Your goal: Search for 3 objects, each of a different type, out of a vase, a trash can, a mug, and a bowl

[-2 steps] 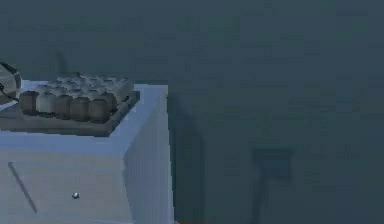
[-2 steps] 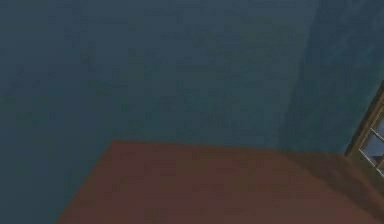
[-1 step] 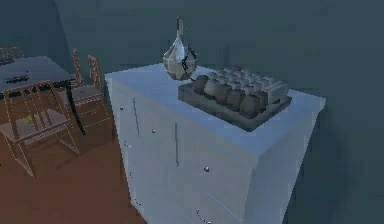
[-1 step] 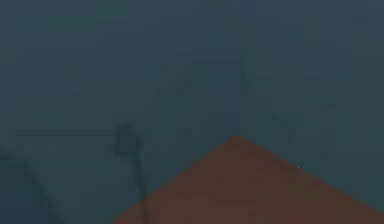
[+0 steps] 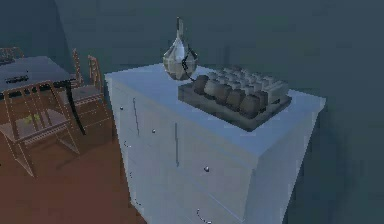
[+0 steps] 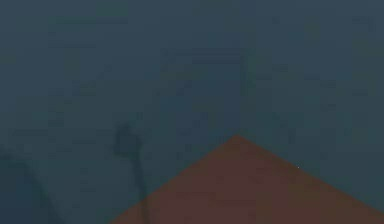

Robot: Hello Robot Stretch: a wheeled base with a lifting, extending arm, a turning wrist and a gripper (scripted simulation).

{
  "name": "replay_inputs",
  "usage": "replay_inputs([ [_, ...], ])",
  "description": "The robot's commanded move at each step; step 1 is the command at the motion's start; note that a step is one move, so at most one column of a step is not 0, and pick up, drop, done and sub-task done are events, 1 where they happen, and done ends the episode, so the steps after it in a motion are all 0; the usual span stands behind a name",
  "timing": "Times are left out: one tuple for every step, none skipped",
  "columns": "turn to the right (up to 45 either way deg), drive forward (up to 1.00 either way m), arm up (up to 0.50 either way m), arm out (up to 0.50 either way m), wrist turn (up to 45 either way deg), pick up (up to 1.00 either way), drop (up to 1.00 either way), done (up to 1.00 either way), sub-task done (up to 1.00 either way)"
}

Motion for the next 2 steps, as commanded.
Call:
replay_inputs([
  [-45.0,0.00,0.00,0.00,0.0,0.00,0.00,0.00,0.00],
  [-18.0,0.00,0.00,0.00,0.0,0.00,0.00,0.00,0.00],
])
